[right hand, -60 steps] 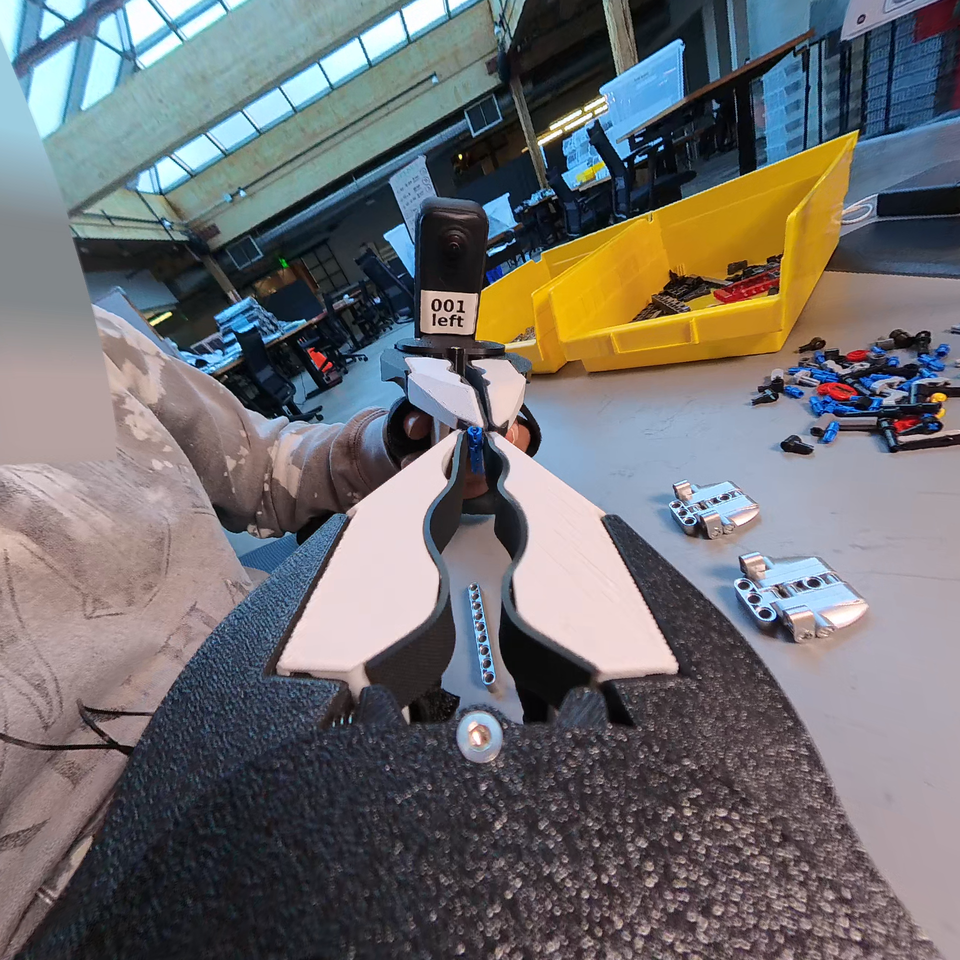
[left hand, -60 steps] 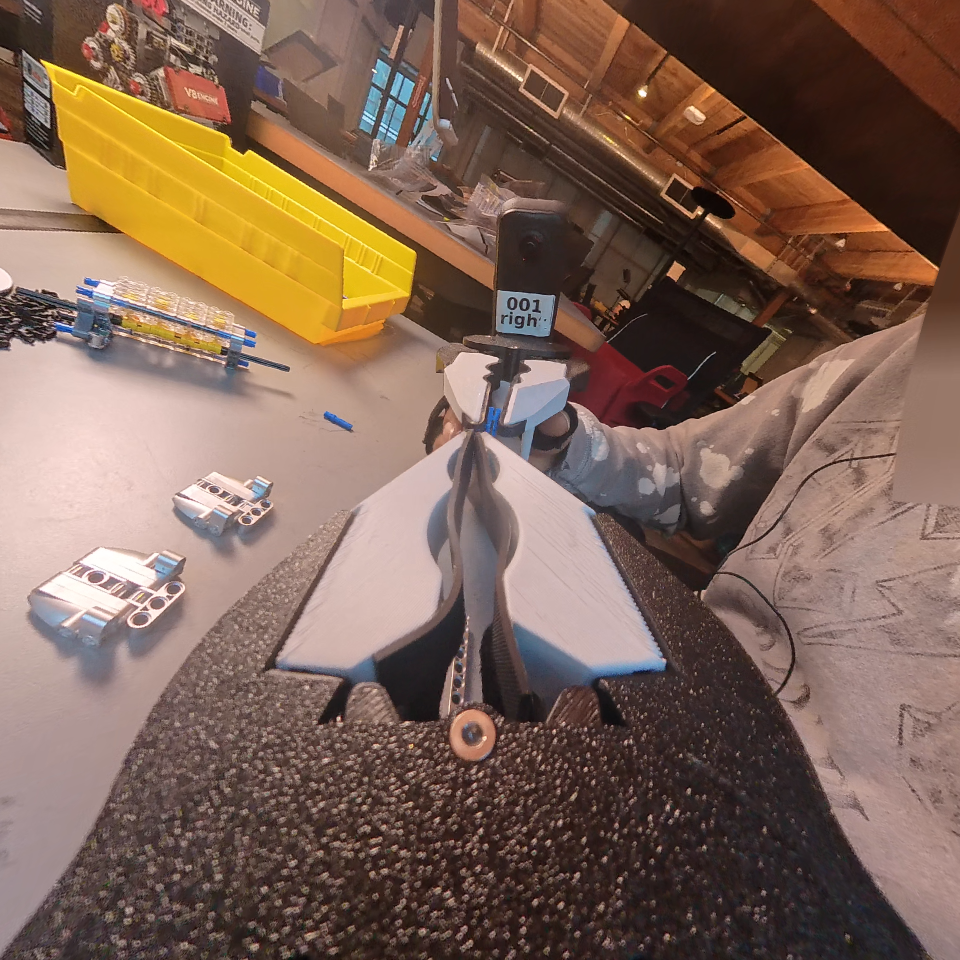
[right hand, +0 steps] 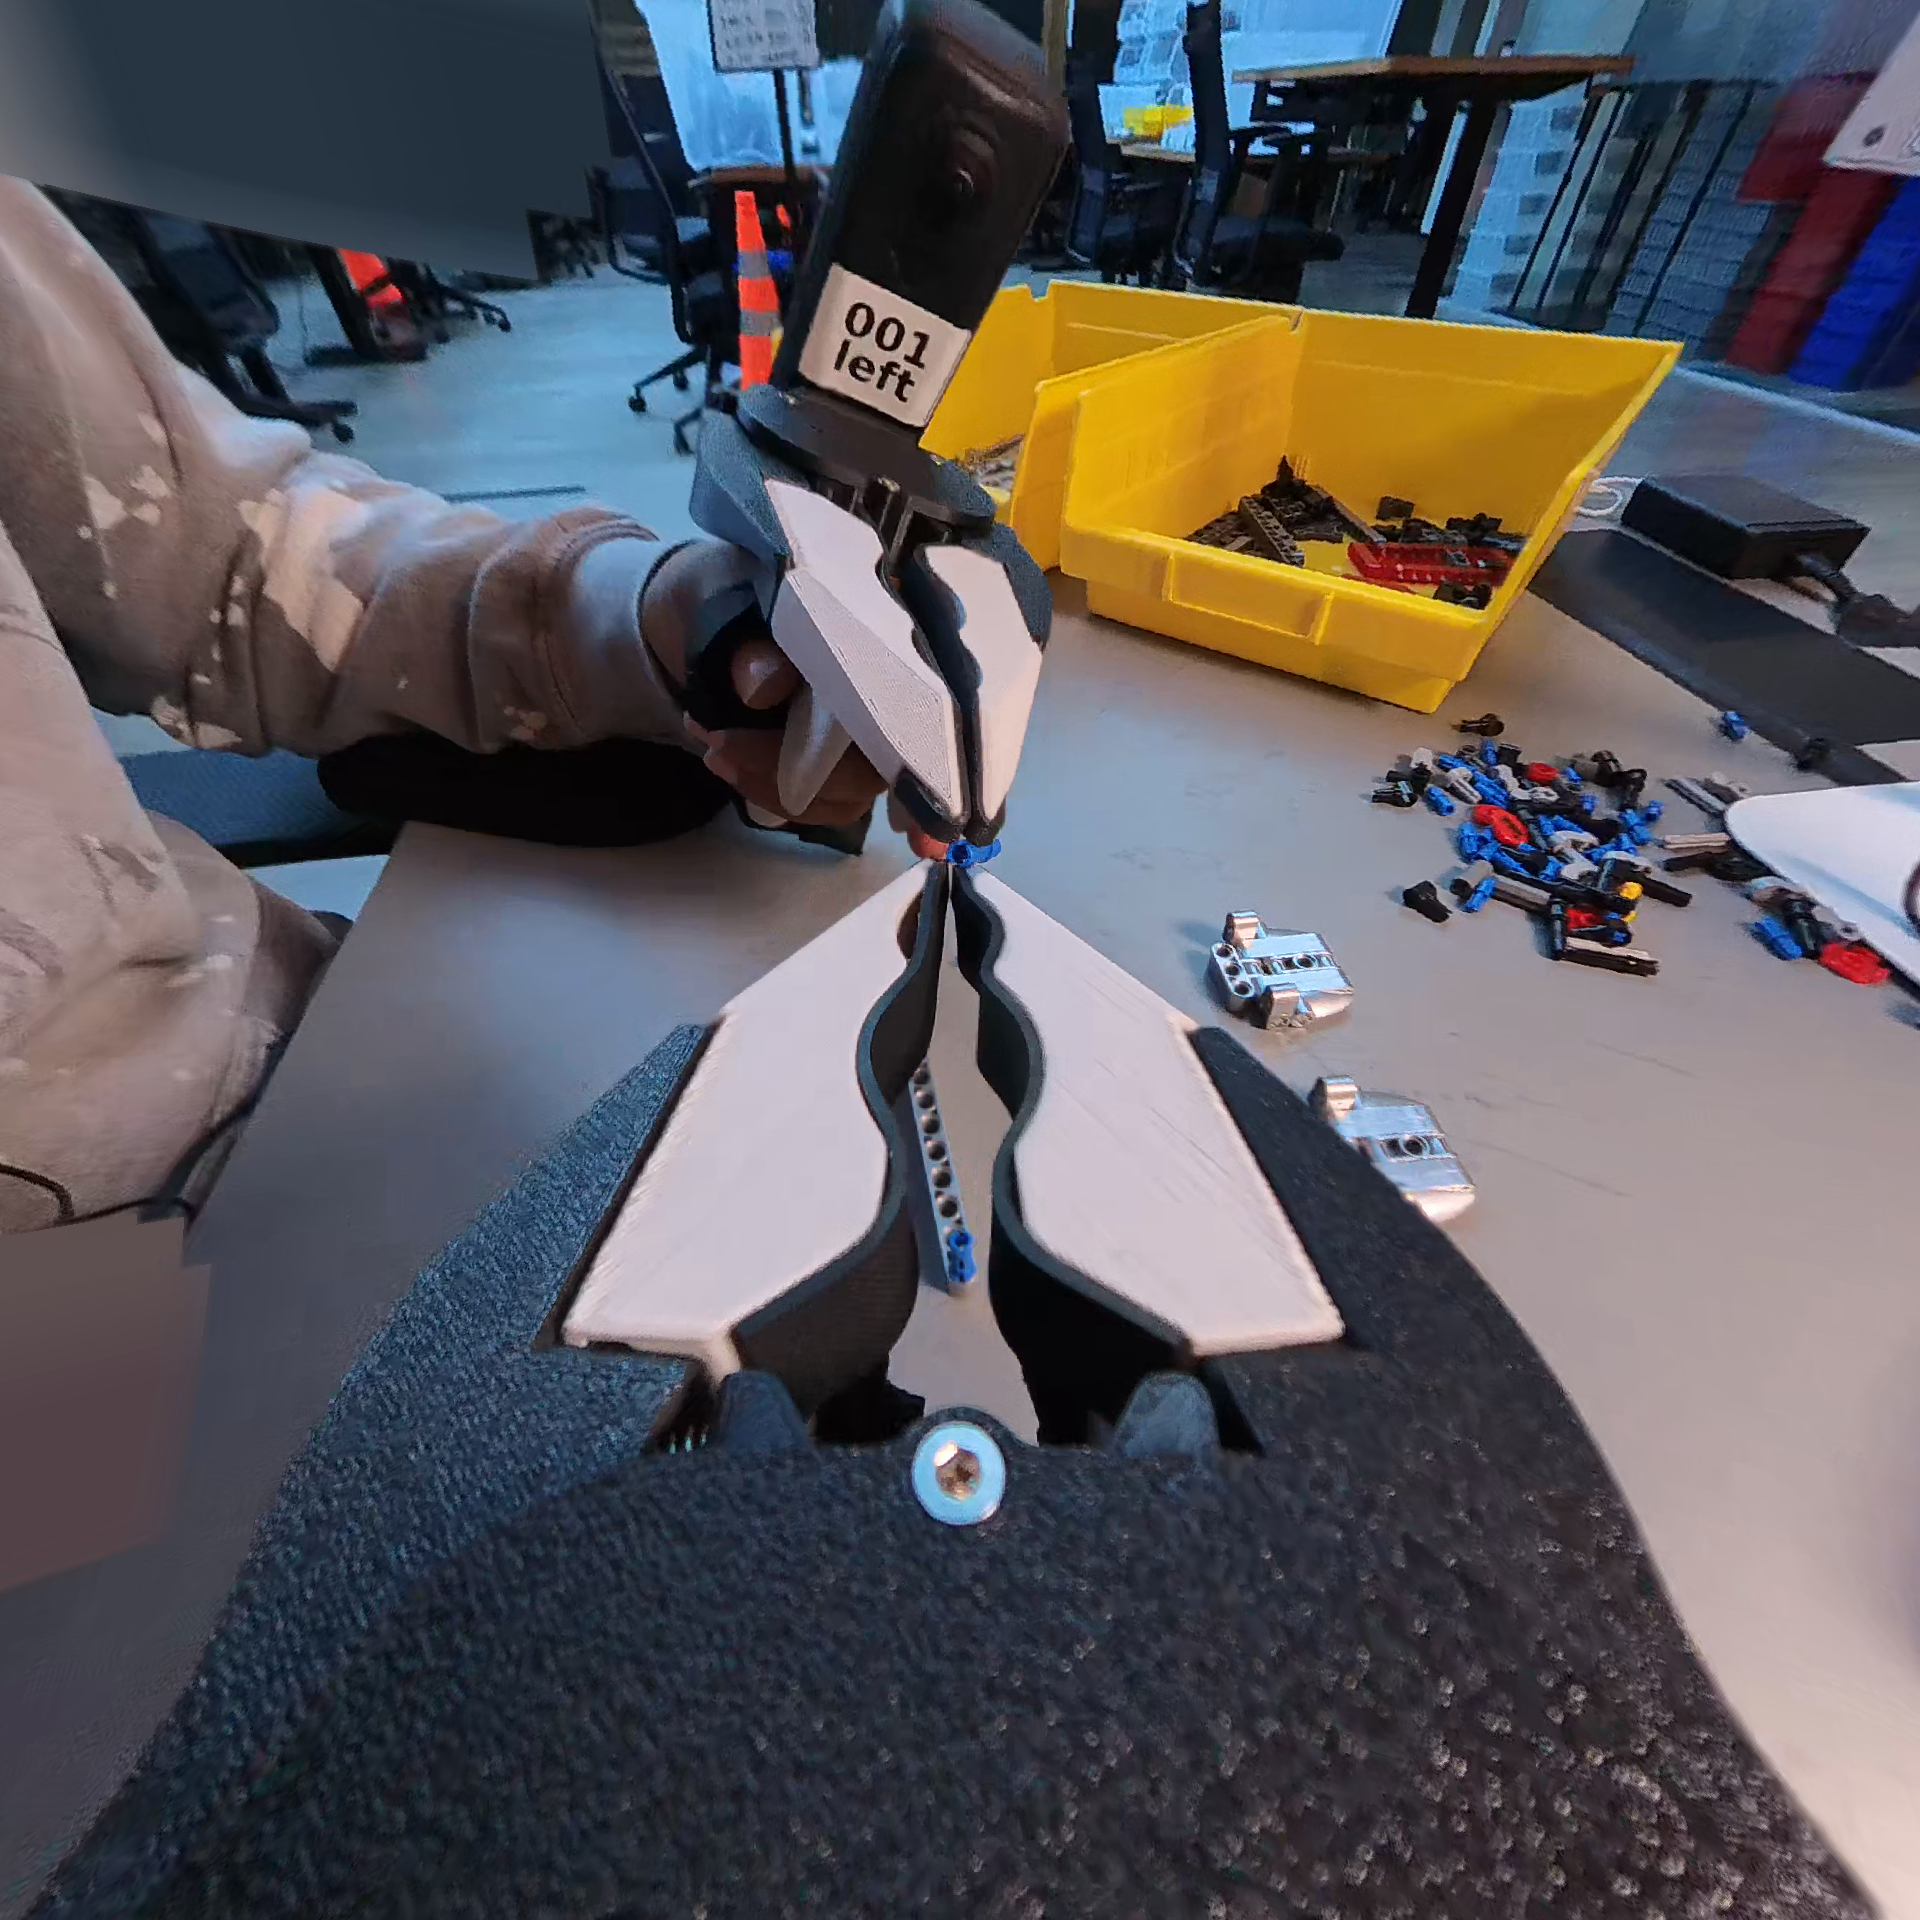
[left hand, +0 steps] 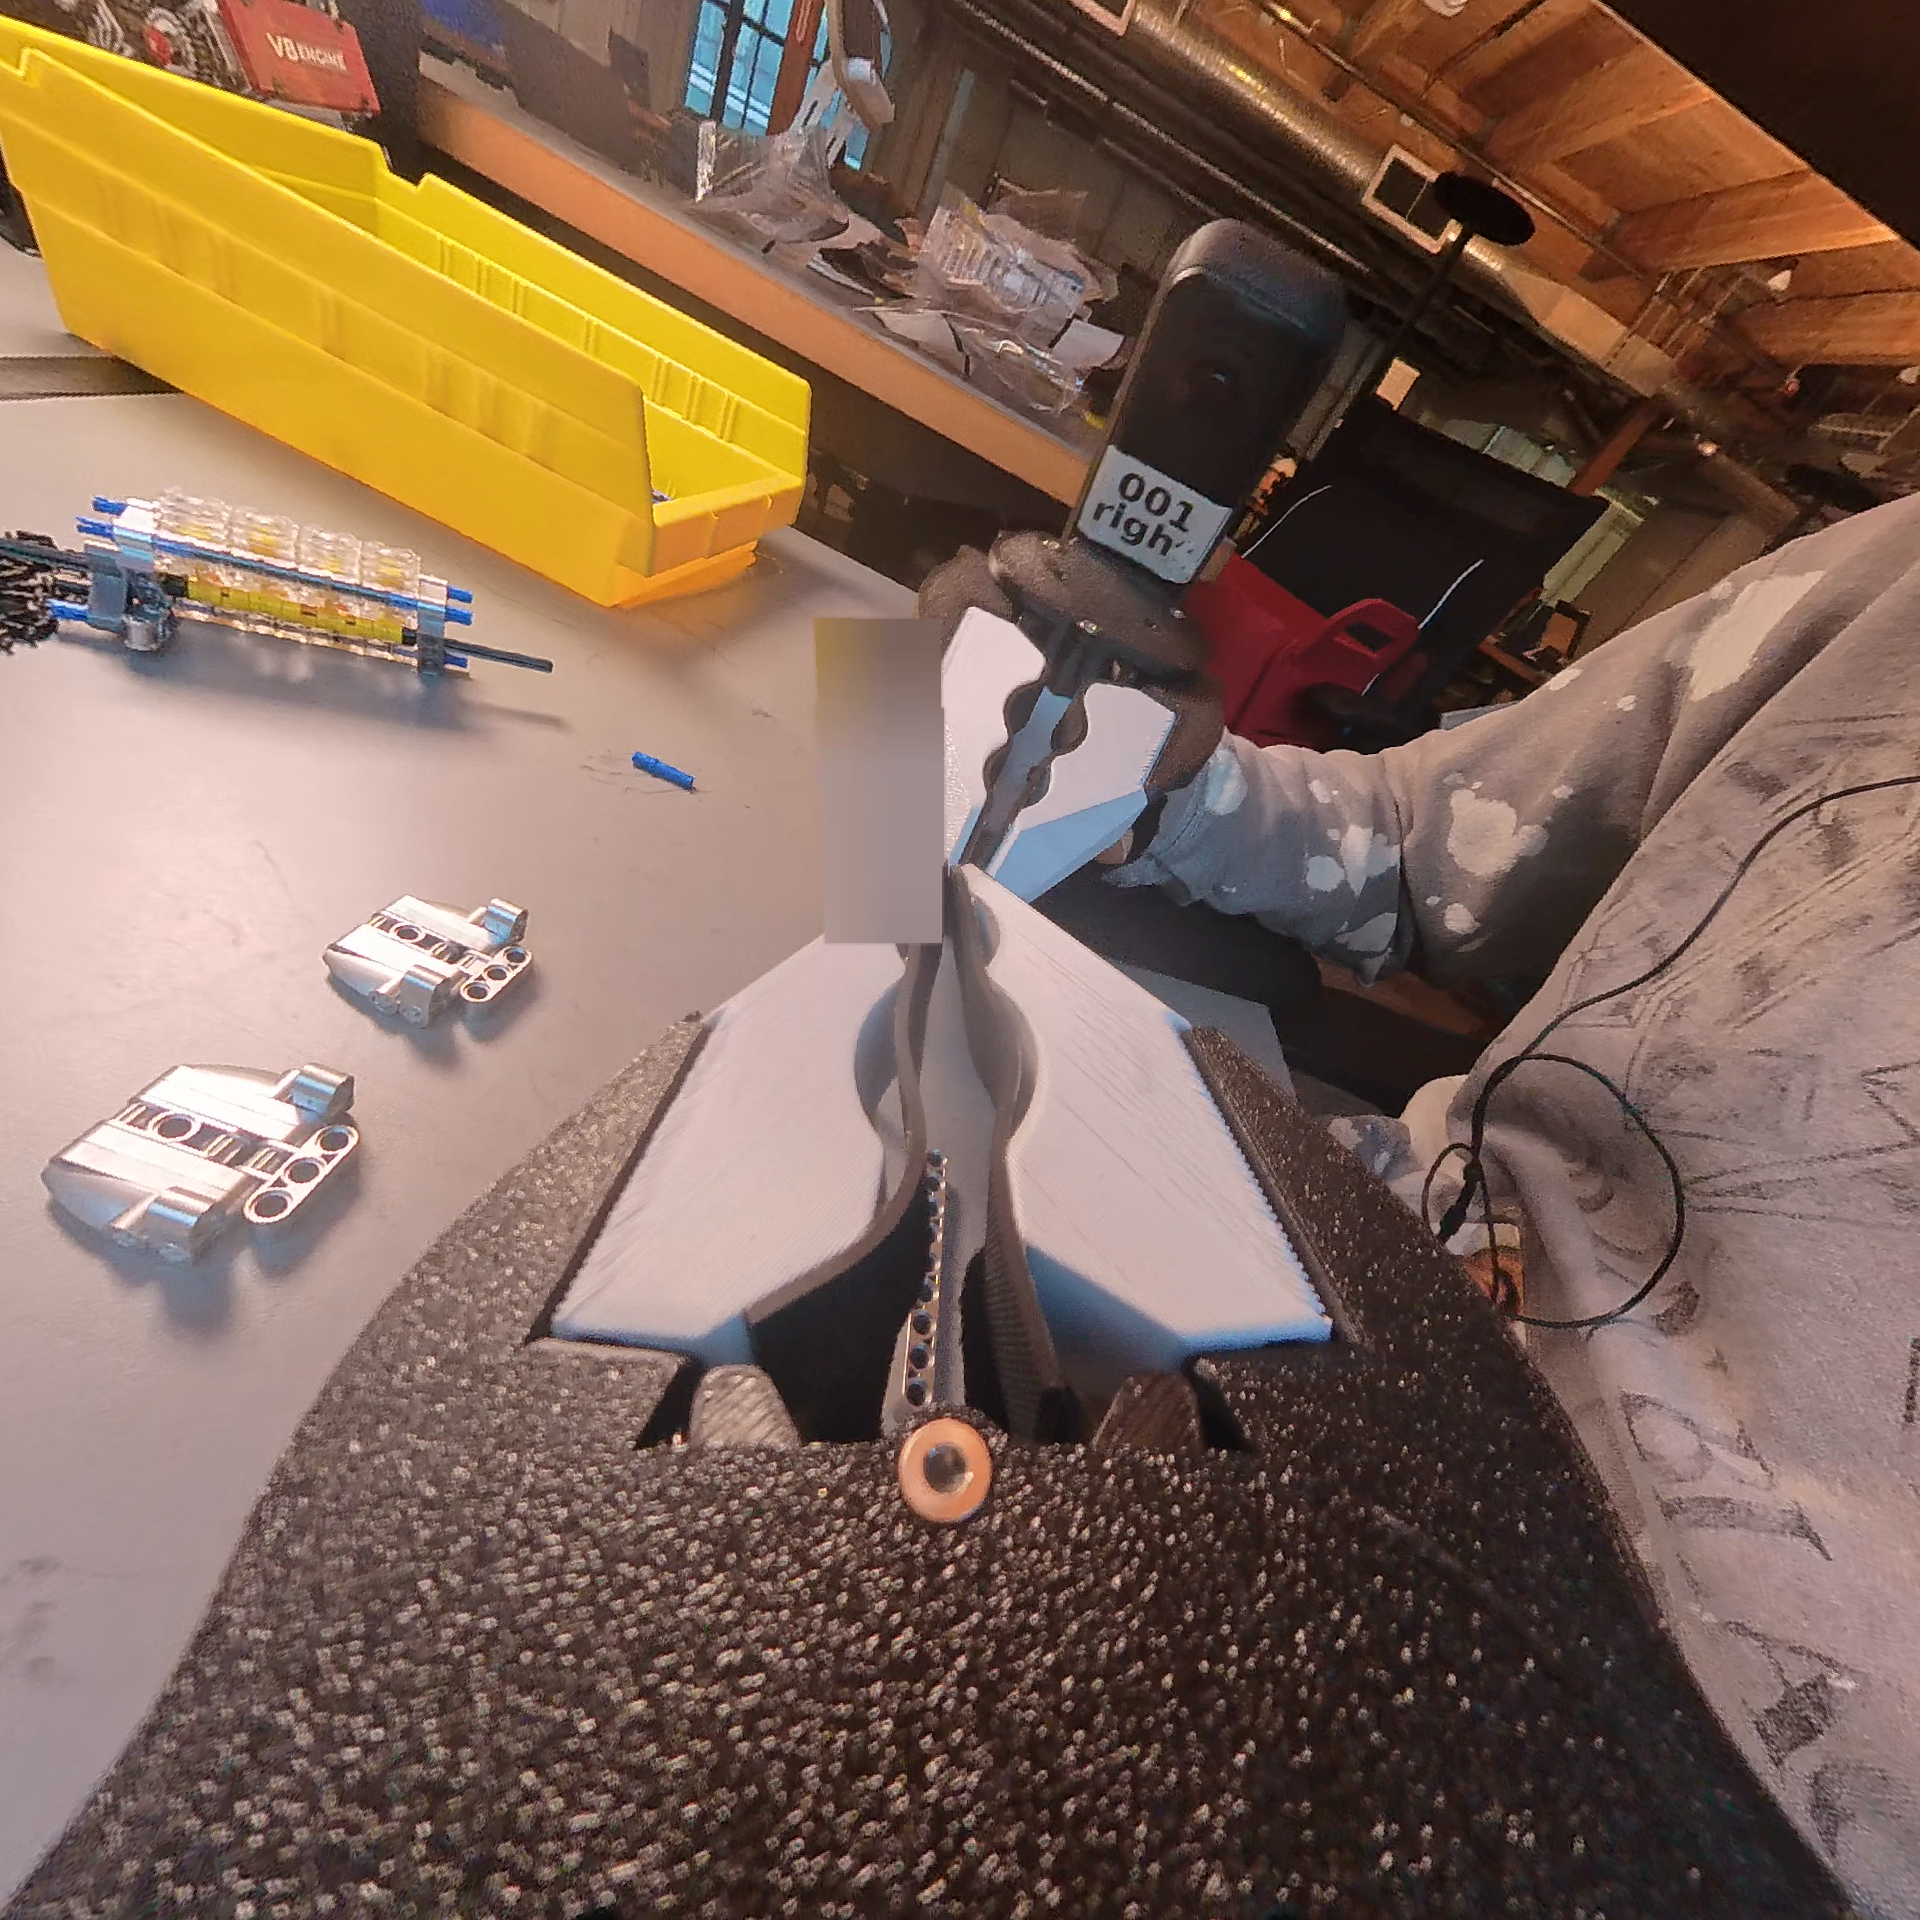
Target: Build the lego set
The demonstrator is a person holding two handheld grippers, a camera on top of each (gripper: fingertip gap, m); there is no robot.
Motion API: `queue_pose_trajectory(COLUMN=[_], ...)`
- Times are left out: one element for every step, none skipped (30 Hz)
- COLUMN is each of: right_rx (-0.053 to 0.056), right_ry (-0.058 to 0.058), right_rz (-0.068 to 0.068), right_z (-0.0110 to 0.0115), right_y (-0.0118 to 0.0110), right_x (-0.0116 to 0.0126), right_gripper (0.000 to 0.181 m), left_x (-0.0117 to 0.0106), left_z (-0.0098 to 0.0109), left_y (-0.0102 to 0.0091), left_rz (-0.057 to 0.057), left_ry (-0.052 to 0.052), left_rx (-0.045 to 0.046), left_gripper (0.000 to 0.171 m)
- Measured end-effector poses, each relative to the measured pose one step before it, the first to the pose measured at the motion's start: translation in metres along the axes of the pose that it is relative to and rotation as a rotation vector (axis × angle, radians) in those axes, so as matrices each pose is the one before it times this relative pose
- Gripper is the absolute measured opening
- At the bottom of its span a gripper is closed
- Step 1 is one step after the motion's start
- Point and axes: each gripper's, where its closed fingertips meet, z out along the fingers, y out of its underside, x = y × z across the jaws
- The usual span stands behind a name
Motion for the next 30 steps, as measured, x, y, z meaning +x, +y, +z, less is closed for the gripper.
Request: queue_pose_trajectory(right_rx=[-0.0244, -0.0279, -0.0322, -0.0369, -0.0430, -0.0484, -0.0501, -0.0489, -0.0479, -0.0443, -0.0383, -0.0359, -0.0304, -0.0174, -0.0084, -0.0011, -0.0039, -0.0002, -0.0003, -0.0006, -0.0009, 0.0036, 0.0065, 0.0089, 0.0092, 0.0044, -0.0043, -0.0118, -0.0110, -0.0085], right_ry=[0.0148, 0.0147, 0.0166, 0.0168, 0.0159, 0.0147, 0.0149, 0.0116, 0.0033, 0.0009, 0.0014, -0.0041, -0.0032, -0.0032, -0.0053, 0.0004, -0.0028, 0.0023, 0.0024, 0.0042, 0.0057, 0.0110, 0.0159, 0.0165, 0.0114, 0.0101, 0.0068, 0.0023, 0.0041, -0.0007], right_rz=[-0.0250, -0.0245, -0.0244, -0.0235, -0.0223, -0.0205, -0.0193, -0.0149, -0.0130, -0.0107, -0.0083, -0.0093, -0.0103, -0.0094, -0.0013, 0.0011, 0.0048, 0.0037, 0.0035, 0.0068, 0.0082, 0.0083, 0.0120, 0.0168, 0.0174, 0.0151, 0.0111, 0.0071, 0.0058, 0.0115], right_z=[0.00033, 0.00046, 0.00071, 0.00101, 0.00153, 0.00212, 0.00249, 0.00291, 0.00335, 0.00350, 0.00361, 0.00352, 0.00321, 0.00238, 0.00134, 0.00012, -0.00009, -0.00047, -0.00087, -0.00136, -0.00167, -0.00197, -0.00217, -0.00186, -0.00116, -0.00031, 0.00084, 0.00193, 0.00256, 0.00229], right_y=[0.00349, 0.00406, 0.00469, 0.00563, 0.00676, 0.00773, 0.00809, 0.00790, 0.00797, 0.00761, 0.00663, 0.00608, 0.00521, 0.00281, 0.00094, -0.00041, 0.00061, 0.00083, 0.00122, 0.00160, 0.00181, 0.00116, 0.00038, -0.00039, -0.00093, -0.00052, 0.00079, 0.00170, 0.00140, 0.00080], right_x=[0.00118, 0.00150, 0.00197, 0.00241, 0.00274, 0.00303, 0.00322, 0.00276, 0.00127, 0.00059, 0.00041, -0.00061, -0.00084, -0.00085, -0.00095, 0.00055, 0.00042, 0.00115, 0.00115, 0.00170, 0.00236, 0.00348, 0.00471, 0.00537, 0.00472, 0.00428, 0.00371, 0.00314, 0.00380, 0.00349], right_gripper=[0.000, 0.000, 0.000, 0.000, 0.000, 0.000, 0.000, 0.000, 0.000, 0.000, 0.000, 0.000, 0.000, 0.000, 0.000, 0.000, 0.000, 0.000, 0.000, 0.000, 0.001, 0.002, 0.003, 0.003, 0.004, 0.006, 0.009, 0.012, 0.015, 0.016], left_x=[-0.00221, -0.00278, -0.00350, -0.00435, -0.00530, -0.00602, -0.00623, -0.00587, -0.00479, -0.00420, -0.00367, -0.00207, -0.00210, -0.00311, -0.00243, -0.00070, -0.00088, -0.00253, -0.00238, -0.00247, -0.00281, -0.00302, -0.00337, -0.00351, -0.00315, -0.00265, -0.00237, -0.00182, -0.00119, -0.00131], left_z=[0.00086, 0.00119, 0.00159, 0.00197, 0.00267, 0.00345, 0.00395, 0.00449, 0.00464, 0.00487, 0.00473, 0.00460, 0.00393, 0.00299, 0.00190, 0.00021, -0.00046, -0.00115, -0.00187, -0.00249, -0.00259, -0.00244, -0.00200, -0.00157, -0.00112, -0.00065, -0.00042, -0.00015, -0.00008, -0.00025], left_y=[0.00269, 0.00313, 0.00352, 0.00383, 0.00445, 0.00497, 0.00504, 0.00523, 0.00583, 0.00613, 0.00589, 0.00570, 0.00538, 0.00464, 0.00351, 0.00054, -0.00008, -0.00074, -0.00108, -0.00171, -0.00197, -0.00159, -0.00110, -0.00054, 0.00000, 0.00035, 0.00040, 0.00018, 0.00014, -0.00017], left_rz=[-0.0029, -0.0022, 0.0007, 0.0032, 0.0035, 0.0057, 0.0128, 0.0197, 0.0237, 0.0250, 0.0224, 0.0198, 0.0169, 0.0196, 0.0227, 0.0165, 0.0048, -0.0002, 0.0001, -0.0016, -0.0038, -0.0053, -0.0067, -0.0071, -0.0067, -0.0070, -0.0073, -0.0075, -0.0068, -0.0053], left_ry=[-0.0104, -0.0137, -0.0187, -0.0223, -0.0256, -0.0300, -0.0338, -0.0356, -0.0319, -0.0302, -0.0288, -0.0201, -0.0213, -0.0285, -0.0240, -0.0120, -0.0083, -0.0143, -0.0104, -0.0089, -0.0098, -0.0093, -0.0103, -0.0109, -0.0086, -0.0064, -0.0056, -0.0039, -0.0012, -0.0025], left_rx=[-0.01444, -0.01863, -0.02290, -0.02926, -0.03874, -0.04646, -0.04927, -0.04937, -0.05136, -0.04916, -0.04345, -0.03739, -0.03378, -0.02857, -0.02157, -0.00382, 0.00031, 0.00614, 0.00977, 0.01363, 0.01546, 0.01316, 0.01002, 0.00809, 0.00507, 0.00272, 0.00302, 0.00341, 0.00351, 0.00414], left_gripper=[0.000, 0.000, 0.000, 0.000, 0.000, 0.000, 0.000, 0.000, 0.000, 0.000, 0.000, 0.000, 0.000, 0.000, 0.000, 0.000, 0.000, 0.000, 0.000, 0.000, 0.000, 0.000, 0.000, 0.000, 0.000, 0.000, 0.000, 0.000, 0.000, 0.000])
